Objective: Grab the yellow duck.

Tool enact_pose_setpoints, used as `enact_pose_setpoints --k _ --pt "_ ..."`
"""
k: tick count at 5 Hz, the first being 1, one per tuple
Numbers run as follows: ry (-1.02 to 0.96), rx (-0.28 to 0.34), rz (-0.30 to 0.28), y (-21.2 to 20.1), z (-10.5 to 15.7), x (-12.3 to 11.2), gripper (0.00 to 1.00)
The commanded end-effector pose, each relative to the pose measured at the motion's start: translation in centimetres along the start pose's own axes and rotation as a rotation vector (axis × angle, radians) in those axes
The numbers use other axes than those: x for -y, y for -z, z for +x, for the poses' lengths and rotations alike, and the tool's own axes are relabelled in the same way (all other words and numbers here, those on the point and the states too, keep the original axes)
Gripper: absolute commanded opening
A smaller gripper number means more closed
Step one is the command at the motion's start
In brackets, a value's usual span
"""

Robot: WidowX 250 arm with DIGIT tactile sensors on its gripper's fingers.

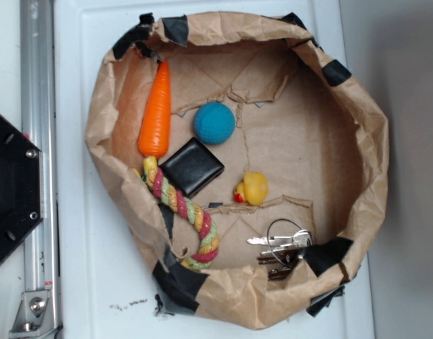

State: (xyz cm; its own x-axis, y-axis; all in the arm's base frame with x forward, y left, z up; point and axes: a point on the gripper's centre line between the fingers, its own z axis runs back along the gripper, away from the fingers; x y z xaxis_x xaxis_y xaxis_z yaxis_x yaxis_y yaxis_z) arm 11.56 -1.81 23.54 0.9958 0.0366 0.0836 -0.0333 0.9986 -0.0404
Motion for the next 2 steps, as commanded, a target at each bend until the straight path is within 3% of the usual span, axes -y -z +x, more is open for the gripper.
enact_pose_setpoints --k 1,2 --pt "0.0 0.0 0.0 0.0 0.0 0.0 1.0" --pt "-0.023 0.014 -0.045 0.9 3.9 -1.8 1.0"
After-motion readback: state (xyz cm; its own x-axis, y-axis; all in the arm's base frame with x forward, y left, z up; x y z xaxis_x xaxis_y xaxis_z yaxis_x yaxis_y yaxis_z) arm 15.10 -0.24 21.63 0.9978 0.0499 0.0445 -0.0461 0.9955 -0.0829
